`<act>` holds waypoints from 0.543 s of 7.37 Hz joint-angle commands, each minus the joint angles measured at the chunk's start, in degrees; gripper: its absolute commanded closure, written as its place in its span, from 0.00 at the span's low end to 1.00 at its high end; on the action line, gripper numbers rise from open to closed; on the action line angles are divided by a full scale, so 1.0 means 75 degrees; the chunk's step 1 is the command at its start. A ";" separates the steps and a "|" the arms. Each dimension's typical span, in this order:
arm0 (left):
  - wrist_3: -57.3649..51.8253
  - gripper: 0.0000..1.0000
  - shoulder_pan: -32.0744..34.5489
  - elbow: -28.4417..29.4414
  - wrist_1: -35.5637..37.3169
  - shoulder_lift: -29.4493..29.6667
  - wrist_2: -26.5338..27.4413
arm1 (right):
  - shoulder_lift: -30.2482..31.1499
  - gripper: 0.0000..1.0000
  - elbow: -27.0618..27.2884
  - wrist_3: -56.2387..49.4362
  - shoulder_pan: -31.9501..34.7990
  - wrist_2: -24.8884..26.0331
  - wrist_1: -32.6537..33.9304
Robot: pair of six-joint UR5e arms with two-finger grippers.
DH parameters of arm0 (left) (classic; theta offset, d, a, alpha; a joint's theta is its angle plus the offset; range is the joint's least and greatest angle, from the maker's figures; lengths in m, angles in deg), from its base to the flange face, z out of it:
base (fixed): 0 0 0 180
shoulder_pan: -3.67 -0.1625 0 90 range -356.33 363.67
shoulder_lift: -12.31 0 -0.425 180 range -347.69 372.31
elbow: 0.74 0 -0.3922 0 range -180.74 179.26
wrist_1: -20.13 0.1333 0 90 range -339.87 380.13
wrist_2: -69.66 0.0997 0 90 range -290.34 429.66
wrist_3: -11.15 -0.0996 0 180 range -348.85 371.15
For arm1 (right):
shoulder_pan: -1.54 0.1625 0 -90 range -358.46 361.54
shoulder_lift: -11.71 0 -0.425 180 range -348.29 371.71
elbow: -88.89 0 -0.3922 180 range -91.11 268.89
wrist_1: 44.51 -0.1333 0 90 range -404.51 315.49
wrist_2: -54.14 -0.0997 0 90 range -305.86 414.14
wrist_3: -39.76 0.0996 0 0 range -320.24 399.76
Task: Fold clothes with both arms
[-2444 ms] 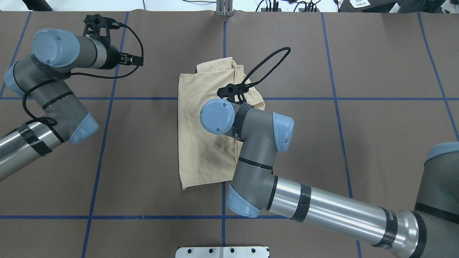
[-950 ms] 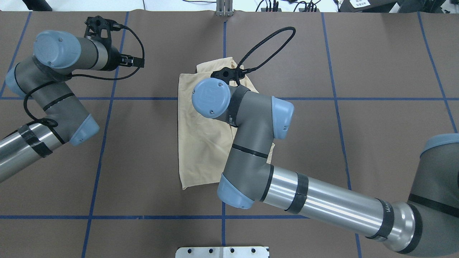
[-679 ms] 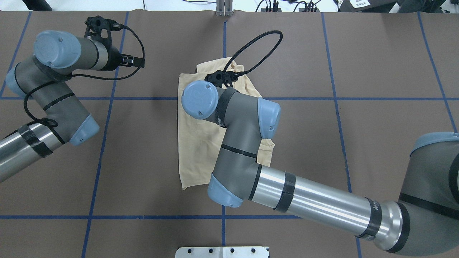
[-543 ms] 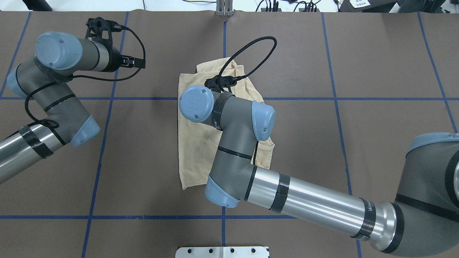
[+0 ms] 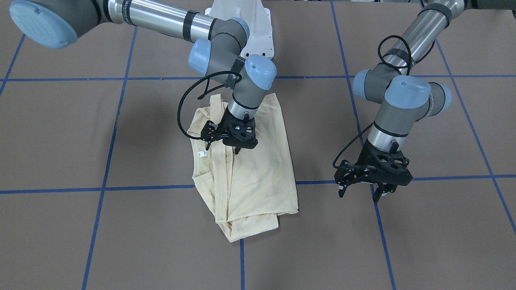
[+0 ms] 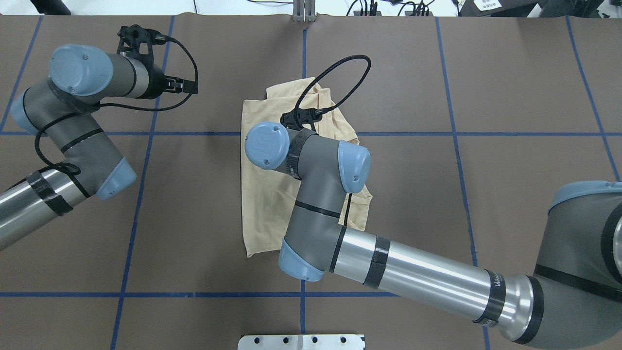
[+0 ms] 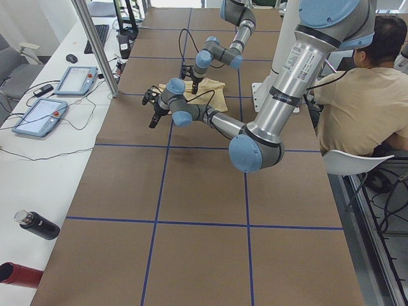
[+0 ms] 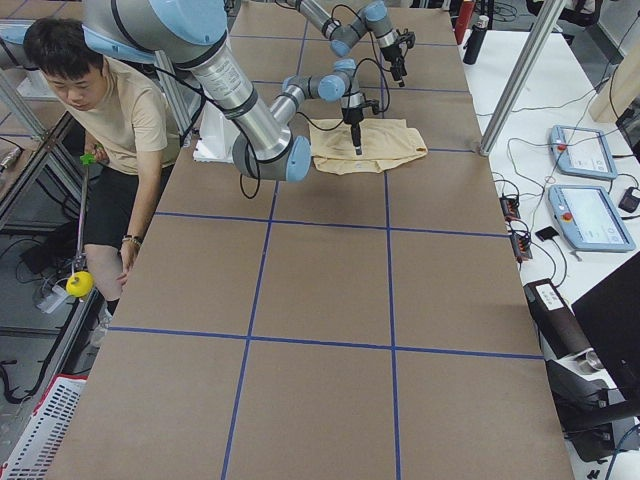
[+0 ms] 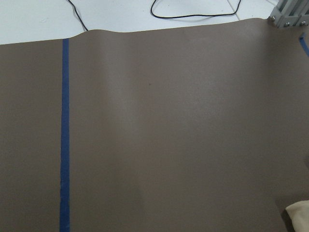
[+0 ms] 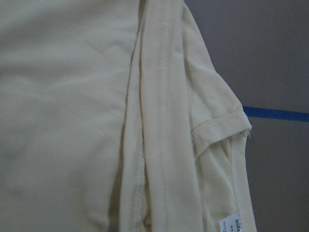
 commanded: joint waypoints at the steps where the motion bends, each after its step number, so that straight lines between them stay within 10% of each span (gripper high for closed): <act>1: 0.0000 0.00 -0.0001 0.0008 0.0000 0.0000 0.0011 | 0.0027 0.00 0.0026 -0.0246 -0.0001 0.0066 0.0483; 4: 0.0012 0.00 -0.0001 0.0008 0.0000 0.0000 0.0012 | 0.0062 0.00 0.0131 -0.0644 0.0011 0.0136 0.0965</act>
